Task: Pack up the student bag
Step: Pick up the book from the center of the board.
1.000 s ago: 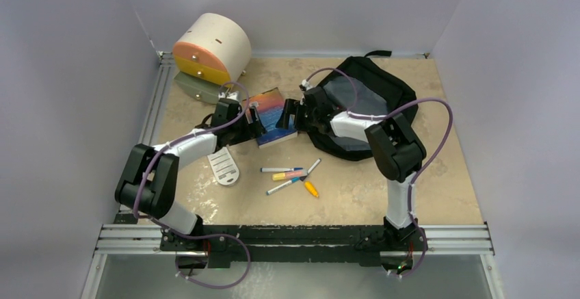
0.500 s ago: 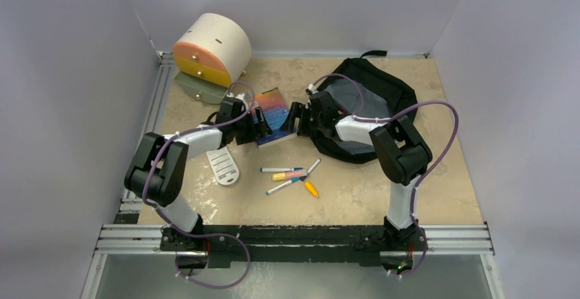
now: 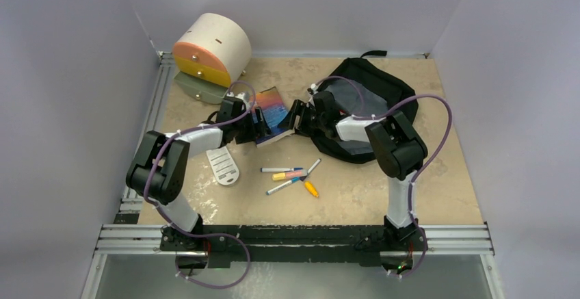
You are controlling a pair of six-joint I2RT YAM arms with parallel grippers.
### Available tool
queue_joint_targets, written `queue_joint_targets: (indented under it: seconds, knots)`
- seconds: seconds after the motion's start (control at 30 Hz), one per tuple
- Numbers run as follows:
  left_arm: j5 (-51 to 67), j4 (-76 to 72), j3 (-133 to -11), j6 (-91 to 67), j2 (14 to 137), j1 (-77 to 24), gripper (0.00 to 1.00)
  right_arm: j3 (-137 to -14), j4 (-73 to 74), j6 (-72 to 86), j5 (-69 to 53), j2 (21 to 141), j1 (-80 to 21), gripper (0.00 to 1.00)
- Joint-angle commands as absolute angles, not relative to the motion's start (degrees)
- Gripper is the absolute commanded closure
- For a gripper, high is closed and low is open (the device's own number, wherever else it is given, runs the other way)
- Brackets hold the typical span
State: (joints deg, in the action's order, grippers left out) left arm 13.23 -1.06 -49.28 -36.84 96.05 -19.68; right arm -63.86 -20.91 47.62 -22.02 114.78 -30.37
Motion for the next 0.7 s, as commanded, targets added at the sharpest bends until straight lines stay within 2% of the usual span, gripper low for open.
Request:
queue_joint_targets:
  seconds: [0.0,0.33,0.5,0.67]
  knots:
    - [18.0,-4.4,-51.5,-37.4,97.2,-21.4,0.24,-60.8,-18.9,50.8,-28.6,119.9,-32.9,0.26]
    - [16.9,-3.3,-51.5,-36.8,96.4,-21.4,0.24,-61.3,-18.0,50.5,-26.5,119.7,-32.9,0.29]
    - [17.6,-3.4,-51.4,-37.0,96.3,-21.4,0.24,-60.2,-20.2,52.1,-28.3,119.6,-32.9,0.2]
    - [17.8,-3.6,-51.2,-37.3,96.2,-21.4,0.25,-56.5,-27.7,58.8,-29.9,118.3,-32.9,0.18]
